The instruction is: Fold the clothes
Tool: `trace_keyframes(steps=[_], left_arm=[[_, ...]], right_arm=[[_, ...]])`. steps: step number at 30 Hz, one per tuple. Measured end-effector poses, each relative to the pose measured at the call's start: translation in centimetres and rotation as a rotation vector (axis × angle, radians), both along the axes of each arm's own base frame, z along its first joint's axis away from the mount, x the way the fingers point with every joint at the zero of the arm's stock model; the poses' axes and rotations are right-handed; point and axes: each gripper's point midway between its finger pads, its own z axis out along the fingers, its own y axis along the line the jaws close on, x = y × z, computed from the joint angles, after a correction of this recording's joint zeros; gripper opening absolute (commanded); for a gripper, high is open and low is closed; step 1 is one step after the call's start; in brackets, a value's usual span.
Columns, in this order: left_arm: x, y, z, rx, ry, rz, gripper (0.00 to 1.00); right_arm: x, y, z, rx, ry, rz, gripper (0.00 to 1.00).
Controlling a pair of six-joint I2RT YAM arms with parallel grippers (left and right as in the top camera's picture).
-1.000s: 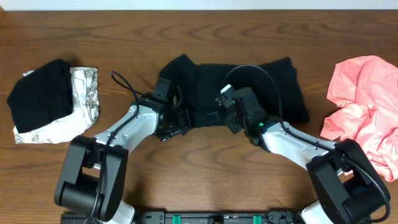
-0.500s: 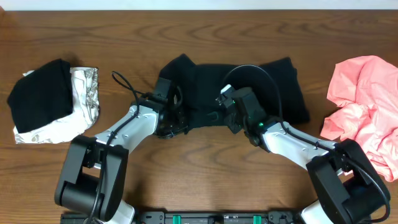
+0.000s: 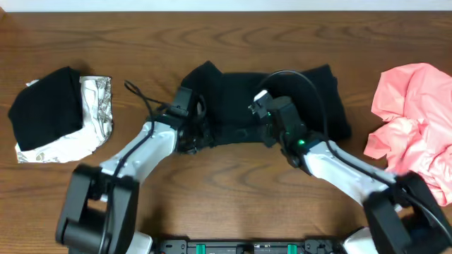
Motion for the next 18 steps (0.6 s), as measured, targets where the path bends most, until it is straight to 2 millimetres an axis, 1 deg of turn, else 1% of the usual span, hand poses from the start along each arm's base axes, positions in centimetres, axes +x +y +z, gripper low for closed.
trace_keyframes(steps=[3, 6, 11, 16, 17, 18], left_arm=[[1.4, -0.4, 2.3, -0.032, -0.101, 0.001, 0.06], [2.8, -0.6, 3.7, -0.042, -0.178, 0.008, 0.06], [4.4, -0.2, 4.3, -0.018, -0.253, 0.033, 0.06], [5.8, 0.8, 4.6, 0.042, -0.313, 0.075, 0.07], [6.1, 1.0, 4.7, 0.05, -0.327, 0.083, 0.09], [6.4, 1.1, 4.9, 0.055, -0.343, 0.089, 0.13]], right_arm=[[0.3, -0.6, 1.9, 0.014, -0.039, -0.021, 0.2], [0.2, -1.2, 2.5, 0.011, -0.044, -0.033, 0.19], [-0.4, -1.7, 1.8, -0.011, -0.006, -0.035, 0.17], [-1.0, -1.8, 1.2, -0.024, 0.026, -0.029, 0.16], [-1.1, -1.8, 1.2, -0.024, 0.029, -0.029, 0.16], [-1.1, -1.8, 1.2, -0.024, 0.031, -0.029, 0.16]])
